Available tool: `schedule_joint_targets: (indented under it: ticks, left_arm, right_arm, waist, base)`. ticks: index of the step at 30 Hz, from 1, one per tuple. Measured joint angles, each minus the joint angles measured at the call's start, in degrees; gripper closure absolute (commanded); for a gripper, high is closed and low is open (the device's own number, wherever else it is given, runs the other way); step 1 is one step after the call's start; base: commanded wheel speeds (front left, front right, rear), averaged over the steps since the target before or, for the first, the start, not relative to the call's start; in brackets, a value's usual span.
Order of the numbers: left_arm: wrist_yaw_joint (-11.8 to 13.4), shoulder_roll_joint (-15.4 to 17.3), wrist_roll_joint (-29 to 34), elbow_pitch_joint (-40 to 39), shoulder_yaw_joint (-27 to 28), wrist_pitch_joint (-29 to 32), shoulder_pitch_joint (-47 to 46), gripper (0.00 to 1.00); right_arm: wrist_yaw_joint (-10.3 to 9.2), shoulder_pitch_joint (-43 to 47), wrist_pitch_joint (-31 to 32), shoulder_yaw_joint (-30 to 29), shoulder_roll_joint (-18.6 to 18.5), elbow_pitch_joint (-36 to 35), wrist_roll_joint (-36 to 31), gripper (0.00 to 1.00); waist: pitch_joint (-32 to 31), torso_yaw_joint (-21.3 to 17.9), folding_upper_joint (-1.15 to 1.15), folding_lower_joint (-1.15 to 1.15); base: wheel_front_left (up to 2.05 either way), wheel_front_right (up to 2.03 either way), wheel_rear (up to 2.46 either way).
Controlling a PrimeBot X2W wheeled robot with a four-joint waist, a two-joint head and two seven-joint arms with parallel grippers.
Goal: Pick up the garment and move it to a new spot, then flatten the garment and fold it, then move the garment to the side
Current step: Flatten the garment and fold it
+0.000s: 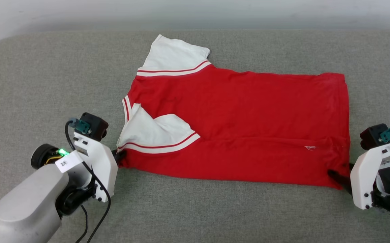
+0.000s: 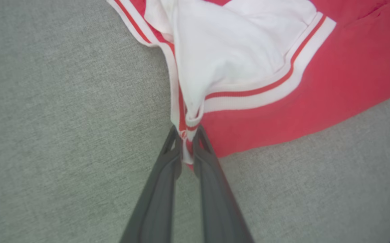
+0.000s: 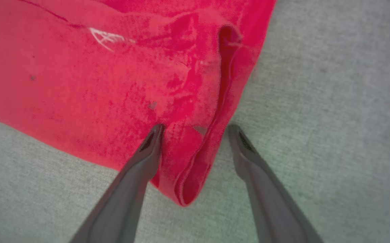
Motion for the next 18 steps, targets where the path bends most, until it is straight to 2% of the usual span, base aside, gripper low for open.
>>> schedule_joint_targets:
  ticks: [1,2,7,10,18]
  left_arm:
    - [-0.1,-0.1,-0.2,0.3,0.0,-0.3,0.4,1.0]
    - [-0.1,-0.2,-0.6,0.6,0.1,-0.5,0.9,1.0]
    - [0.3,-0.3,-1.5,1.1,0.5,-2.2,2.9,1.0]
    - [0.6,0.3,-1.6,0.4,0.7,-3.0,4.0,1.0]
    - [3.2,4.3,-3.0,-6.0,0.7,-3.6,10.3,1.0]
  right_arm:
    - [-0.01,0.0,-1.1,0.3,0.2,0.4,0.4,0.72]
    - [-0.01,0.0,-2.0,0.6,0.3,0.6,0.6,0.98]
    - [0.12,0.1,-7.0,1.8,0.6,0.5,1.6,1.0]
    - [0.12,0.7,-9.2,1.9,-0.7,-0.8,2.6,1.0]
    - [0.14,6.4,-10.7,0.0,-4.9,-7.5,4.9,1.0]
  waist:
    - [-0.3,-0.1,0.0,0.0]
    - [-0.6,-0.2,0.0,0.0]
    - [-3.0,-0.6,0.0,0.0]
    - [-4.7,-0.8,0.0,0.0]
    - [-9.1,-1.2,0.0,0.0]
  base:
    - [0.0,0.0,0.0]
    - [0.0,0.0,0.0]
    - [0.0,0.0,0.0]
    - [0.0,0.0,0.0]
    - [0.0,0.0,0.0]
